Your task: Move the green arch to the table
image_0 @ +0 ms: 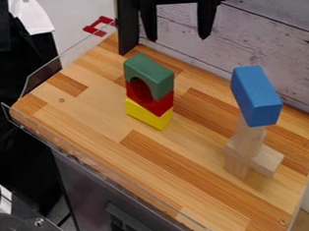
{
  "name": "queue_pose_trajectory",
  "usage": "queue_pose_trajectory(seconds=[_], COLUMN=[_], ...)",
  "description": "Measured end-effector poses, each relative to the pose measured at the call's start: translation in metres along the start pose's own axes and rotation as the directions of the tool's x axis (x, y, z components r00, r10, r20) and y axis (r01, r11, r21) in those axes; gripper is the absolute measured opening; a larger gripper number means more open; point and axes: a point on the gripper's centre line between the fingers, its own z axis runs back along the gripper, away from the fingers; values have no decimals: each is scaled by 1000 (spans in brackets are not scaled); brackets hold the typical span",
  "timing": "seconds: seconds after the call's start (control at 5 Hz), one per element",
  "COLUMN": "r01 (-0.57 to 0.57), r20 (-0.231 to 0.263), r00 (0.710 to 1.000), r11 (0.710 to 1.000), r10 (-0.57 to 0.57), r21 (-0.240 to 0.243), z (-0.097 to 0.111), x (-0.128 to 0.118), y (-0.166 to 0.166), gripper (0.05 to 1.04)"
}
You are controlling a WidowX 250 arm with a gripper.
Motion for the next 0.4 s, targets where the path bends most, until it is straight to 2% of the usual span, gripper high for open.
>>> queue_pose_trajectory(seconds=[0.2,0.4], r01=[-4,-60], r20=[-33,-56], r00=[999,997], r11=[1000,998], r10=[5,59], r21=[17,-18], z=[-11,-21], x=[-1,-7], y=[1,6], gripper=[1001,1001])
